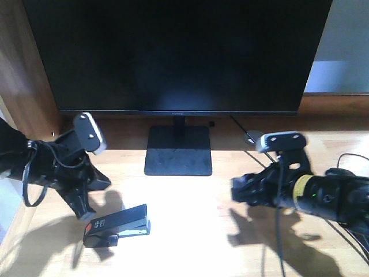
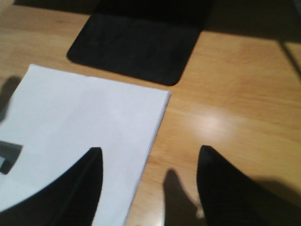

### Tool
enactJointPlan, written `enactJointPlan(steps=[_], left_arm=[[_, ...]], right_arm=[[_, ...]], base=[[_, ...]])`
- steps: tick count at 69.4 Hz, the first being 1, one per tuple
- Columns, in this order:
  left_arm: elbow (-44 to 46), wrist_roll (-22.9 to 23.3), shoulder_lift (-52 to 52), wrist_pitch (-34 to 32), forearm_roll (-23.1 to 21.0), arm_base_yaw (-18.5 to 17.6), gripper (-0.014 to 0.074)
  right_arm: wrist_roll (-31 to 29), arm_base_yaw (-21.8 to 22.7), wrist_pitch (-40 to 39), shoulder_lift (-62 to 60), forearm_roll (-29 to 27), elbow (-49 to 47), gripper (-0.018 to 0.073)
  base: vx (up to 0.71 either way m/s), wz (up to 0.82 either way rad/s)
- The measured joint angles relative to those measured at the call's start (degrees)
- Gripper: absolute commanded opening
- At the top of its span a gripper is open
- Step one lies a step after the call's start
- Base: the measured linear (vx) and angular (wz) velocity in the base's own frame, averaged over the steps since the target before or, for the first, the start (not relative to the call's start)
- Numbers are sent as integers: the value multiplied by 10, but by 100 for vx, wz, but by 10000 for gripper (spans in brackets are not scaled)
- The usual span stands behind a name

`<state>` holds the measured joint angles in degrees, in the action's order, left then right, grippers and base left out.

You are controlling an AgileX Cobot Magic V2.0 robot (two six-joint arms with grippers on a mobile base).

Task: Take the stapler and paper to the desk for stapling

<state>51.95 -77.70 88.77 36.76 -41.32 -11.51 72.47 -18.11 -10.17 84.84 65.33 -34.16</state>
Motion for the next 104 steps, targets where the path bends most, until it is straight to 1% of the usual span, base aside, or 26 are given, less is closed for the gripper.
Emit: enactJointPlan(steps=[7, 9, 10, 13, 14, 18, 19, 25, 26, 29, 33, 36, 40, 45, 50, 57, 69, 75, 92, 104], left_arm=[[0, 84, -24, -34, 71, 0, -6], [0, 117, -33, -45, 91, 0, -6], [0, 124, -35, -47, 101, 0, -6], [0, 167, -46, -59, 132, 0, -6], [0, 189, -51, -65, 143, 0, -6], [0, 244, -62, -76, 188, 0, -6], [0, 268, -67, -80, 200, 0, -6], [0, 368, -85, -92, 282, 0, -6], [0, 393, -89, -94, 295, 0, -6], [0, 442, -96, -97, 340, 0, -6], [0, 510, -107, -100, 387, 0, -6], [0, 547, -114, -101, 422, 0, -6], [0, 582, -125, -102, 448, 0, -6], [-3, 604, -143, -111, 468, 0, -6], [-16, 610, -165, -132, 474, 0, -6], [-49, 612, -209, -185, 476, 0, -6], [-137, 614, -300, -279, 478, 0, -6], [-177, 614, -349, -307, 478, 0, -6], [-274, 615, -478, -319, 478, 0, -6], [-324, 615, -572, -324, 478, 0, -6]], right_arm=[[0, 0, 59, -42, 0, 1, 118], [0, 0, 74, -56, 0, 1, 88], [0, 0, 80, -59, 0, 1, 69], [0, 0, 98, -78, 0, 1, 3], [0, 0, 102, -83, 0, 1, -15], [0, 0, 118, -103, 0, 1, -13], [0, 0, 120, -108, 0, 1, -12], [0, 0, 130, -138, 3, 1, -10], [0, 0, 130, -142, 5, 1, -10], [0, 1, 131, -154, 10, 1, -10], [0, 1, 132, -173, 14, 1, -10], [0, 1, 133, -184, 16, 1, -10], [0, 1, 134, -199, 16, 1, -10], [0, 1, 134, -220, 16, 5, -10], [0, 1, 134, -242, 16, 11, -10], [0, 1, 134, -274, 16, 24, -10], [0, 1, 134, -346, 17, 70, -10], [0, 1, 131, -388, 18, 98, -10], [0, 1, 122, -522, 18, 178, -10], [0, 1, 122, -599, 18, 221, -10]], base=[[0, 0], [0, 0], [0, 0], [0, 0], [0, 0], [0, 0], [0, 0], [0, 0], [0, 0], [0, 0], [0, 0], [0, 0], [0, 0], [0, 0], [0, 0], [0, 0], [0, 0], [0, 0], [0, 0], [0, 0]])
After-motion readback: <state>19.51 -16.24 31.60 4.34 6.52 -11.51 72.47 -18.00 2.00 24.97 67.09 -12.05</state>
